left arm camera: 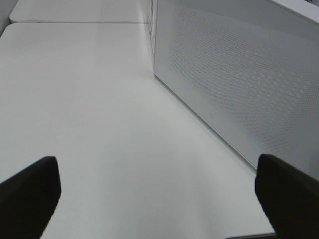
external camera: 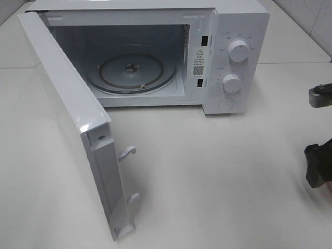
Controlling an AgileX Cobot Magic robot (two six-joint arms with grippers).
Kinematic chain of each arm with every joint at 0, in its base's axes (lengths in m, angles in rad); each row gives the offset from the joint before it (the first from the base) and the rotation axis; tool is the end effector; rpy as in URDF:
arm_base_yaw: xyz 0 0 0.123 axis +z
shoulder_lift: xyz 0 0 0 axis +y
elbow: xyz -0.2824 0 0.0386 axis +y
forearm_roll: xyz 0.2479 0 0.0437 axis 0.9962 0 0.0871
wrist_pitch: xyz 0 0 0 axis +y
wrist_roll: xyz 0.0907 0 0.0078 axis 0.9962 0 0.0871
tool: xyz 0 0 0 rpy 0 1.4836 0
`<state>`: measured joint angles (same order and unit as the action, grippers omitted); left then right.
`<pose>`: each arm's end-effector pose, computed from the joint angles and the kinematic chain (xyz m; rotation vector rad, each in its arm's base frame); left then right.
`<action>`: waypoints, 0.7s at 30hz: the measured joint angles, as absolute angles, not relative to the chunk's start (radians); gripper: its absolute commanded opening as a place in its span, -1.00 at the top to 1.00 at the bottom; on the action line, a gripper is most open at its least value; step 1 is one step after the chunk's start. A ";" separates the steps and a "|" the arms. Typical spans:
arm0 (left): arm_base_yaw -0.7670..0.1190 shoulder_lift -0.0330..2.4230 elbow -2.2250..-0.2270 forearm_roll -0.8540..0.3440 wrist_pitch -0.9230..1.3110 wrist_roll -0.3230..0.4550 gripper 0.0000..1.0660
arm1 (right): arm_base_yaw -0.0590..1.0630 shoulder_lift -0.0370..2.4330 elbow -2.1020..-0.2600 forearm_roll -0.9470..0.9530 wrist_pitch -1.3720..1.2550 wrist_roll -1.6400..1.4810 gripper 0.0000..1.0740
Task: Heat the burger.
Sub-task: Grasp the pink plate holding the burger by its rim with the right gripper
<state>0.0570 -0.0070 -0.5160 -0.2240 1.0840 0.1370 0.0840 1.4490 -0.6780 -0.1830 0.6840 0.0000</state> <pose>-0.0089 -0.0184 0.2813 0.0975 2.0251 -0.1455 0.2312 0.0089 0.1781 -0.3131 2.9120 -0.1780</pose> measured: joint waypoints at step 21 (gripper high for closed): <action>0.057 -0.007 -0.516 -0.224 1.084 0.137 -0.84 | 0.033 1.680 -0.632 -0.231 0.503 0.054 -0.68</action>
